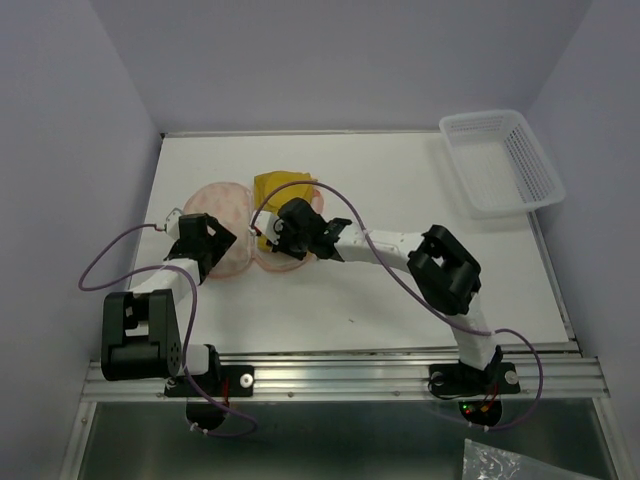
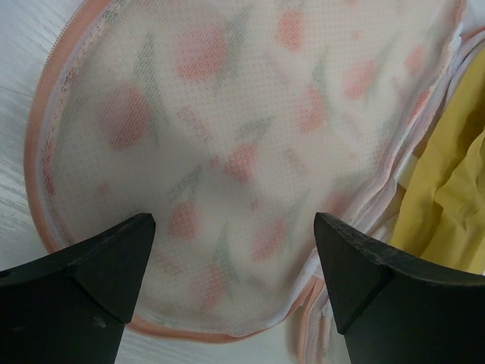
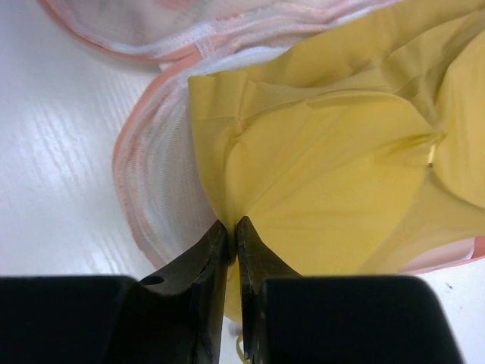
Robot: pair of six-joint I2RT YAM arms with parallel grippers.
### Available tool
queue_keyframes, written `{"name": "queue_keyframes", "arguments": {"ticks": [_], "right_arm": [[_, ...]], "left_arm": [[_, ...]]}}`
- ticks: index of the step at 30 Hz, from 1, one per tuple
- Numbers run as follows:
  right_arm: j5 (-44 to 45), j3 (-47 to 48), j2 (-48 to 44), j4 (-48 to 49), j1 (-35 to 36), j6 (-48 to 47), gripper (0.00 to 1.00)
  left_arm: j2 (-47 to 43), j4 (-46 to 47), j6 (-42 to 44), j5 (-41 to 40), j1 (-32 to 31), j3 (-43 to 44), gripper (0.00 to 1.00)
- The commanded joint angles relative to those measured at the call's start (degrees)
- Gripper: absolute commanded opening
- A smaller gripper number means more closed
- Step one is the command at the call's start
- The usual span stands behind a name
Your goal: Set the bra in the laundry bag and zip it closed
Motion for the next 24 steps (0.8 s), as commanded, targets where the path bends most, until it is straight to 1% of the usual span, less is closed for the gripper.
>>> {"name": "queue_keyframes", "arguments": {"ticks": [1, 4, 8, 14, 24], "right_arm": [[-1.4, -0.5, -5.0, 0.5, 0.8, 1.4, 0.14], [-3.0, -1.0, -6.1, 0.3, 0.8, 2.5, 0.14], [-2.6, -1.2, -5.6, -0.3, 1.3, 2.4, 0.14], [-1.4, 2.3, -1.7, -6.7, 1.9, 1.1, 0.14], [-4.7, 3.3, -0.3, -7.8, 2.5, 1.7, 0.15]], "left_arm": [[0.9, -0.1, -0.5, 1.1, 0.4, -1.7, 0.99], [0.2, -0.1, -0.9, 1.1, 0.4, -2.0, 0.99], [-0.7, 0.1, -1.2, 1.7, 0.4, -2.4, 0.99], [0.3, 0.2, -1.1, 2.1, 0.4, -2.0, 0.99], [0.4, 0.4, -1.0, 2.6, 0.4, -2.2, 0.99]]}}
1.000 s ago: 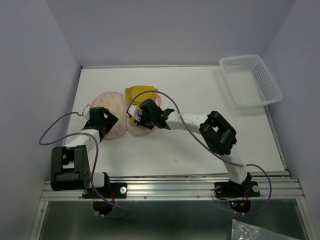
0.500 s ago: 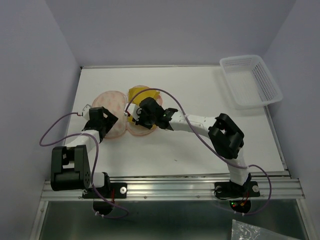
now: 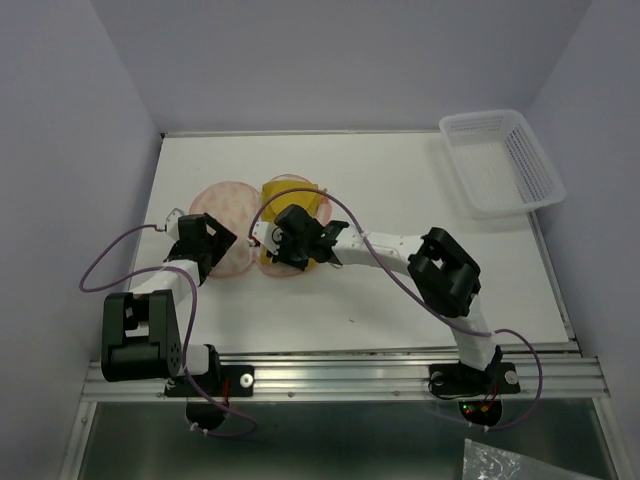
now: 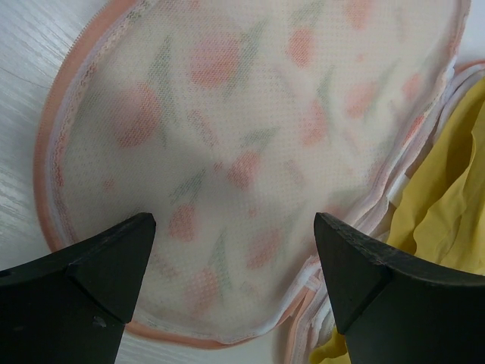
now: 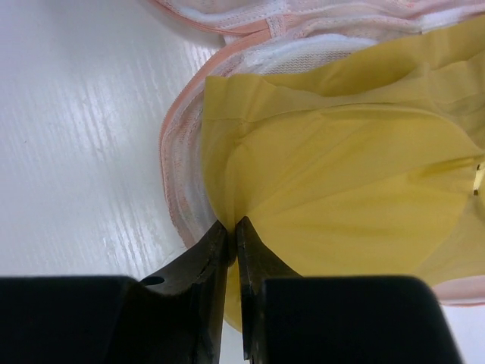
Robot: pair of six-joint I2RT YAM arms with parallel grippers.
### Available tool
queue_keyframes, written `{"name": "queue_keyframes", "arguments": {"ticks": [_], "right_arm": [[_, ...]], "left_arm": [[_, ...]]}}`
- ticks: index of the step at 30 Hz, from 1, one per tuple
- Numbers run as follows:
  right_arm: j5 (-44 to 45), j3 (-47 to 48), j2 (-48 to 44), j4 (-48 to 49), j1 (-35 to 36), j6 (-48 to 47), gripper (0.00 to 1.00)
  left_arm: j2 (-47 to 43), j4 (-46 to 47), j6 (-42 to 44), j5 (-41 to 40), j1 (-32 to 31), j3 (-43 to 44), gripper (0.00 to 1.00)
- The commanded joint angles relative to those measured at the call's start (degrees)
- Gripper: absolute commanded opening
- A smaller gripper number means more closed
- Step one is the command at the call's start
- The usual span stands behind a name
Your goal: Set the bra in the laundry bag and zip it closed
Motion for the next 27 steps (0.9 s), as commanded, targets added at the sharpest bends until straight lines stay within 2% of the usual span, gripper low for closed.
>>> {"name": "queue_keyframes", "arguments": {"ticks": [1, 8, 16, 27], "right_arm": [[-2.4, 4.1, 1.3, -0.3, 0.6, 0.8, 0.15], [-1.2, 6.4, 2.8, 0.7, 0.6, 3.1, 0.15], [-2.1, 4.4, 0.1, -0.1, 1.1, 4.2, 0.15], [-1.8, 5.2, 3.5, -0.4, 1.1, 6.4, 0.20]], "left_arm": [[0.6, -1.3, -0.5, 1.1, 0.1, -1.4, 0.99], [0.2, -1.0, -0.5, 1.4, 0.1, -1.8, 0.99], [0.1, -1.0, -0.1, 1.5, 0.0, -2.0, 0.99], [0.4, -1.0, 0.4, 1.6, 0.1, -1.8, 0.99]]}}
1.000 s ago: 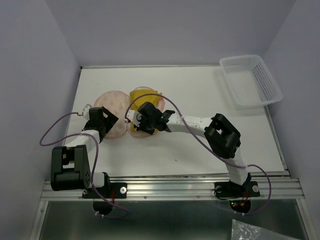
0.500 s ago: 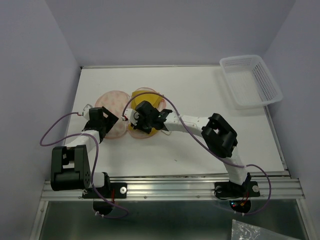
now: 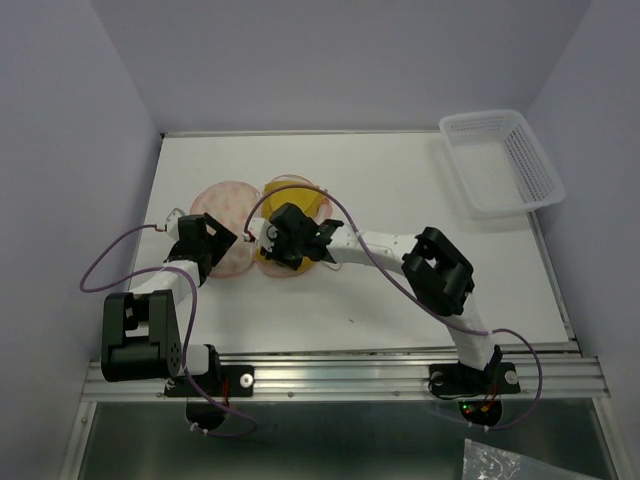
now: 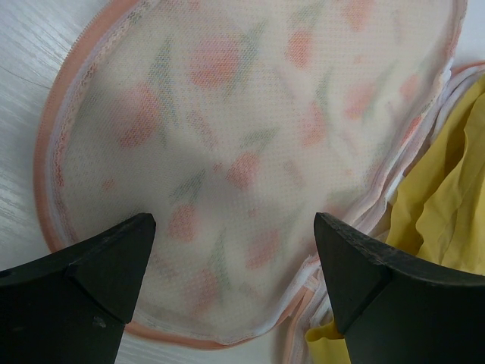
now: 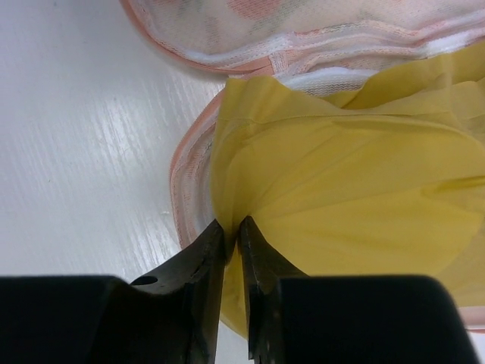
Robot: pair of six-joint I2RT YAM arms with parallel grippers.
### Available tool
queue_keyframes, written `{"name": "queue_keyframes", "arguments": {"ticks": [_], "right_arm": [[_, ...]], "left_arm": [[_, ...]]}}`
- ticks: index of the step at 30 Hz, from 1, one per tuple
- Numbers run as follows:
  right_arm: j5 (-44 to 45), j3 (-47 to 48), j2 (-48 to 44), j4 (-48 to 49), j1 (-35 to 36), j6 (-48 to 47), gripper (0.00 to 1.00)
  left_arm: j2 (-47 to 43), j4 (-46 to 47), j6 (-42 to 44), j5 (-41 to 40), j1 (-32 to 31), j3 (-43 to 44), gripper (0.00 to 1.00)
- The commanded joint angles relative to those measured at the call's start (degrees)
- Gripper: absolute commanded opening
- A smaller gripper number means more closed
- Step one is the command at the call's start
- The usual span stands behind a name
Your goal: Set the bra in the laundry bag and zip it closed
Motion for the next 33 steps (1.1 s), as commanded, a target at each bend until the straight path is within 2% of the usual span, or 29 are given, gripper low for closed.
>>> {"name": "queue_keyframes", "arguments": {"ticks": [1, 3, 5, 6, 7, 8, 9, 11, 12, 16, 22, 27, 32, 33], "right_arm": [[0.1, 1.3, 1.2, -0.1, 0.7, 1.6, 0.25], [0.6, 1.3, 1.2, -0.2, 0.7, 2.1, 0.32], [1.7, 0.7, 0.4, -0.1, 0.7, 2.3, 0.46], [2.2, 0.6, -0.1, 0.0, 0.7, 2.6, 0.50], [2.8, 0.3, -0.7, 0.0, 0.7, 2.8, 0.67], [3.1, 0.1, -2.2, 0.1, 0.7, 3.2, 0.71], [3.4, 0.0, -3.1, 0.2, 0.7, 3.8, 0.72], [4.2, -0.7, -6.3, 0.5, 0.7, 5.5, 0.88], [5.2, -2.2, -7.7, 1.0, 0.7, 6.9, 0.99], [9.3, -7.0, -14.6, 3.5, 0.7, 11.6, 1.00], [16.3, -22.2, -27.0, 7.6, -2.5, 21.8, 1.00], [18.8, -31.9, -31.7, 7.5, -10.1, 26.8, 0.99], [14.6, -33.6, -30.7, 8.0, -13.2, 28.1, 0.85], [14.6, -33.6, -29.8, 8.2, -13.2, 28.0, 0.85]], "left_arm": [[0.4, -1.8, 0.2, 1.1, 0.1, -1.5, 0.99], [0.4, -1.9, 0.2, 1.3, 0.1, -1.5, 0.99], [0.3, -1.9, 0.4, 1.5, 0.0, -1.5, 0.99], [0.3, -2.0, 0.6, 1.6, 0.0, -1.5, 0.99], [0.1, -2.1, 0.6, 1.9, 0.1, -1.6, 0.99], [-0.2, -2.1, 0.7, 2.1, 0.0, -1.5, 0.99], [-0.5, -2.1, 0.7, 2.5, 0.0, -1.5, 0.99], [-2.0, -2.4, 1.1, 2.8, 0.1, -1.4, 0.99], [-3.2, -2.8, 1.1, 2.8, 0.0, -1.0, 0.99], [-6.2, -4.4, 1.4, 2.6, 0.1, 0.6, 0.99], [-9.1, -7.4, 1.6, 1.3, 0.1, 2.8, 0.99], [-11.9, -10.0, 0.7, -1.5, 0.1, 4.6, 0.99], [-17.1, -13.4, -1.6, -4.6, 0.1, 5.0, 0.99], [-17.2, -13.8, -1.8, -4.9, 0.1, 5.0, 0.99]]}}
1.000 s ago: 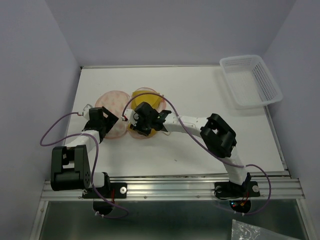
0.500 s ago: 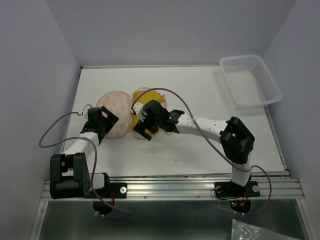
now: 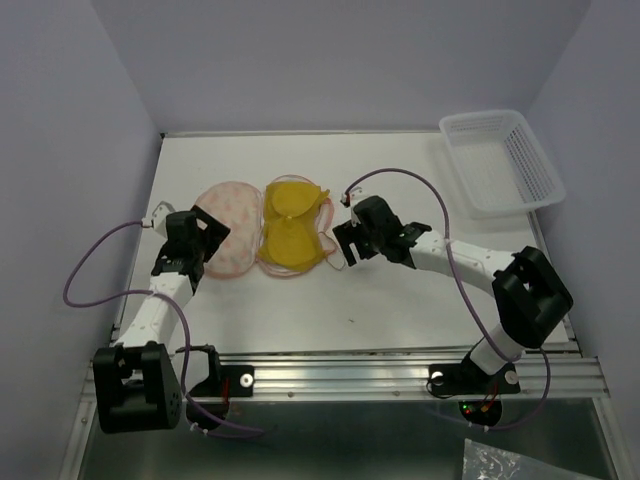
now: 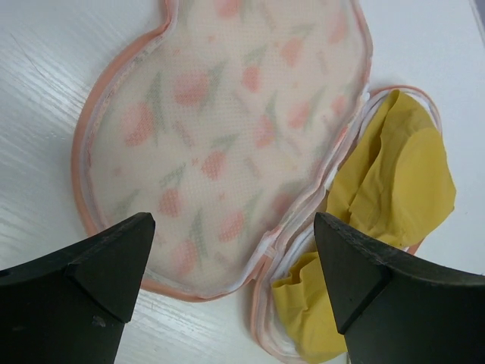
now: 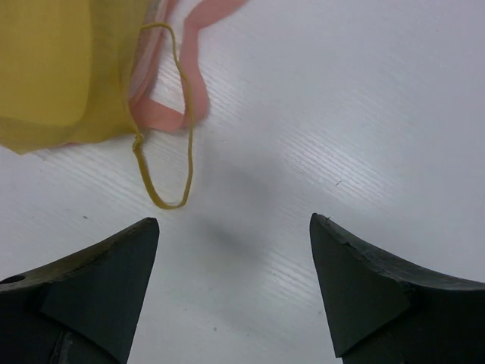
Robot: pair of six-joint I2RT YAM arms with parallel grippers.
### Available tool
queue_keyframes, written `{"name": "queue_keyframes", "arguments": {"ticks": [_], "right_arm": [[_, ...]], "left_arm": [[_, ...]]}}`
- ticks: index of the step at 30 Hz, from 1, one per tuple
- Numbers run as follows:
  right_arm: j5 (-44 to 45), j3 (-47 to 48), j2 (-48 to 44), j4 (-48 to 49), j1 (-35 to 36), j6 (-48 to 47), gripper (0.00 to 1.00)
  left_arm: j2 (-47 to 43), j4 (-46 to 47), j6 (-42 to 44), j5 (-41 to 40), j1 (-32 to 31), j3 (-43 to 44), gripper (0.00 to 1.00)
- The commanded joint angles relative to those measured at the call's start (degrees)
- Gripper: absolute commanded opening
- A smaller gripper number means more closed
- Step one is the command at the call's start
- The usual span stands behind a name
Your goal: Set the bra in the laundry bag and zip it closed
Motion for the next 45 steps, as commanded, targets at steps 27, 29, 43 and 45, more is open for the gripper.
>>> {"name": "queue_keyframes", "arguments": {"ticks": [27, 29, 43, 45], "right_arm": [[-19.7, 13.2, 9.2, 7.5, -1.2, 5.1, 0.01], [-22.2, 16.8, 10.8, 6.8, -0.7, 4.3, 0.01], [-29.4, 33.6, 24.0, 3.4, 2.8, -2.0, 0.01], [-30.6, 36.7, 27.1, 3.2, 3.3, -1.7, 0.01]], "left_arm": [[-12.4, -8.2, -4.2, -7.7, 0.1, -0.2, 0.99], [-12.1, -7.8, -3.9, -7.4, 0.1, -0.3, 0.99], [-10.1, -6.7, -3.2, -5.3, 0.1, -0.6, 0.99], [-9.7, -6.7, -3.1, -5.1, 0.1, -0.6, 0.99]]}}
